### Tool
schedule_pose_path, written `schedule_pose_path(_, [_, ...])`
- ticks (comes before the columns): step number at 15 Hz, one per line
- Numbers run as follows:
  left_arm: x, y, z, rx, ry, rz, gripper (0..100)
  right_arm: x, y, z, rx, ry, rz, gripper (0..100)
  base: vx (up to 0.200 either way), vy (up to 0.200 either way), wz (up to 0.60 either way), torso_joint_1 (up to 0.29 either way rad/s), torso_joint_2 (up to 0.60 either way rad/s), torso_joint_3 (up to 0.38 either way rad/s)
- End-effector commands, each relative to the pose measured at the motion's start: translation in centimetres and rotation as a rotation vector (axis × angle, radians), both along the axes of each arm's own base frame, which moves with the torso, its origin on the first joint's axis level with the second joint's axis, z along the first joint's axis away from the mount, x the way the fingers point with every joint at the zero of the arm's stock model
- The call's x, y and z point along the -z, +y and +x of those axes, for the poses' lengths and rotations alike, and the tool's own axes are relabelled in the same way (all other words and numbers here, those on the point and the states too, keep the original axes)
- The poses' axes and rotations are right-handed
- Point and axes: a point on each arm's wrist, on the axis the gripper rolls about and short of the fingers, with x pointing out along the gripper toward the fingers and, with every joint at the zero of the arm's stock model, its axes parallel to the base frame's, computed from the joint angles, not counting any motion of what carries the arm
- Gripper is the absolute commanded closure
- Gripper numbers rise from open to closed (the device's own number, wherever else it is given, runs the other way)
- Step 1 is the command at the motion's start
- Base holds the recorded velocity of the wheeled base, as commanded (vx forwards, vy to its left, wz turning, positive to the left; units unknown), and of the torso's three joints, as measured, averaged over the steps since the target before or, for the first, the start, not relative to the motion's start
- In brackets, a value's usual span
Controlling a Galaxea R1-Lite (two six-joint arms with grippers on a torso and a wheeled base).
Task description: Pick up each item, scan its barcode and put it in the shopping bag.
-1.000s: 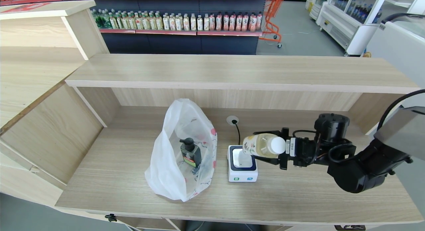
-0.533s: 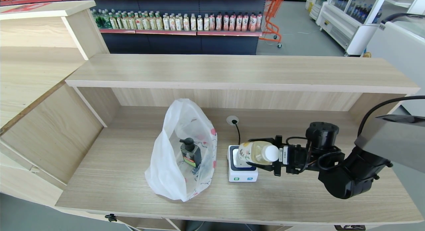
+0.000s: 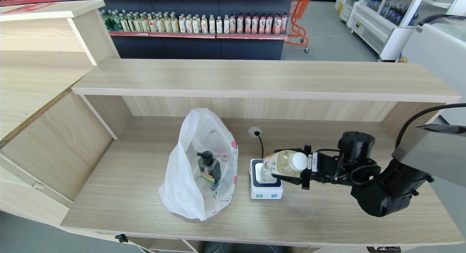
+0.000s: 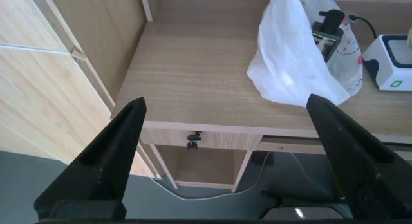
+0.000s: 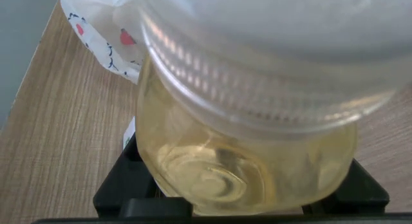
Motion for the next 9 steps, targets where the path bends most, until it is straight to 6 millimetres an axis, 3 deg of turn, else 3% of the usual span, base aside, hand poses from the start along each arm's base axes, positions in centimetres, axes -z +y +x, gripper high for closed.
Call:
schedule_pose_path(1, [0.0,0.0,0.0,0.0,0.0,0.0,0,-5.2,-1.6,-2.1,0.059,0.04,0.091,100,0.0,0.0,0.0,0.0,0.0,0.0])
schedule_pose_path(2, [0.0,0.0,0.0,0.0,0.0,0.0,0,-7.8,-2.5,-4.4,0.203,0.189,0.206,100,0.0,0.0,0.0,0.0,0.0,0.0])
schedule_pose_path(4, [0.0,0.0,0.0,0.0,0.0,0.0,0,-9.8,-2.8,-5.6,0.368,0.35,0.404,100,0.0,0.0,0.0,0.0,0.0,0.0])
schedule_pose_path(9, [0.0,0.0,0.0,0.0,0.0,0.0,0,-9.9,-2.1,-5.8,0.509,0.592,0.619,100,0.0,0.0,0.0,0.0,0.0,0.0])
